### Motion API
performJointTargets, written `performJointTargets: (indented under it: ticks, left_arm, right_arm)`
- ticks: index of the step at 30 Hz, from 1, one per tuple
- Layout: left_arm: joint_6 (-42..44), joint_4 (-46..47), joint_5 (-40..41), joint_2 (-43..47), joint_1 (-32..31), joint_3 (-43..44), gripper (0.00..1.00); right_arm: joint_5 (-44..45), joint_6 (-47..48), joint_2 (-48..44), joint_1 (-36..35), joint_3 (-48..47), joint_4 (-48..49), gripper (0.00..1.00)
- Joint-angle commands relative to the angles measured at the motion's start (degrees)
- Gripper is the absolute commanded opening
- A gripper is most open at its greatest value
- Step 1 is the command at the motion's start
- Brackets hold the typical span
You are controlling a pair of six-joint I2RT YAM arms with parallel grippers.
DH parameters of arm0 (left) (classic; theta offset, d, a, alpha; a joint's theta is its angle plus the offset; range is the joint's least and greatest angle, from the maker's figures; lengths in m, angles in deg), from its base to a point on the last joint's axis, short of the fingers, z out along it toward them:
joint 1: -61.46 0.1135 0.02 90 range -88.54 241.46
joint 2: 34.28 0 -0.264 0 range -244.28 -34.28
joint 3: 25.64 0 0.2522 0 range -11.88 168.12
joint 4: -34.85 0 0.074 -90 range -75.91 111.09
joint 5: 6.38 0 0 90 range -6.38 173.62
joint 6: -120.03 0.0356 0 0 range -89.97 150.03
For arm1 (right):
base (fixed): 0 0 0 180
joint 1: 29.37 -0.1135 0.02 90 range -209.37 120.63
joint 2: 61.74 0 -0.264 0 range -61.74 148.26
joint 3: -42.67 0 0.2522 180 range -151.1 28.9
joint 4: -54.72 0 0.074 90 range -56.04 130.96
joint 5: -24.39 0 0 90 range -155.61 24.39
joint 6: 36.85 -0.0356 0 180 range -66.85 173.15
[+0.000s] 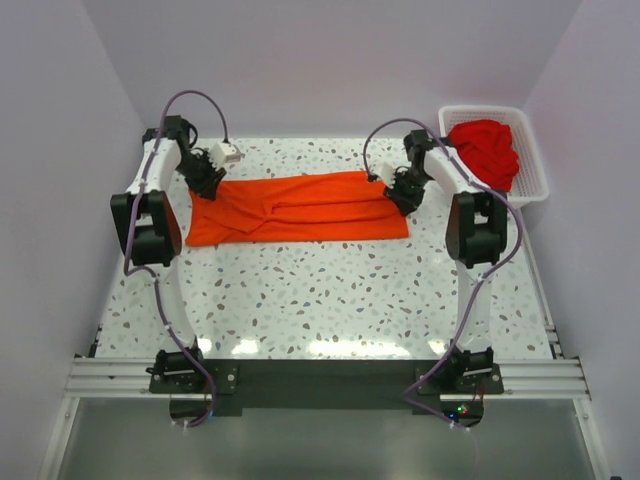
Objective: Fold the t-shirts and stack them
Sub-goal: Fold the tshirt
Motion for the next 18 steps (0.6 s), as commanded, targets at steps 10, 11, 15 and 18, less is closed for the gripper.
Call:
performJointTargets:
  ticks: [10, 11, 15, 18]
  left_arm:
    - [-15.2, 2.9, -6.1, 10.8, 10.4, -13.9, 0.64]
    - [-15.4, 2.9, -6.4, 12.1, 10.8, -15.6, 0.64]
    - [-16.0, 6.5, -6.4, 14.5, 11.5, -24.9, 0.71]
    - [-17.3, 8.4, -6.0, 14.7, 11.7, -27.0, 0.70]
  right_arm:
    - [1.4, -25.0, -5.8, 2.0, -0.5, -2.2, 0.53]
    - [0.6, -26.4, -6.3, 2.1, 0.5, -2.1, 0.54]
    - [-0.7, -31.9, -5.9, 3.5, 2.9, -3.3, 0.54]
    - [-0.8, -34.3, -4.0, 4.3, 2.6, -3.7, 0.56]
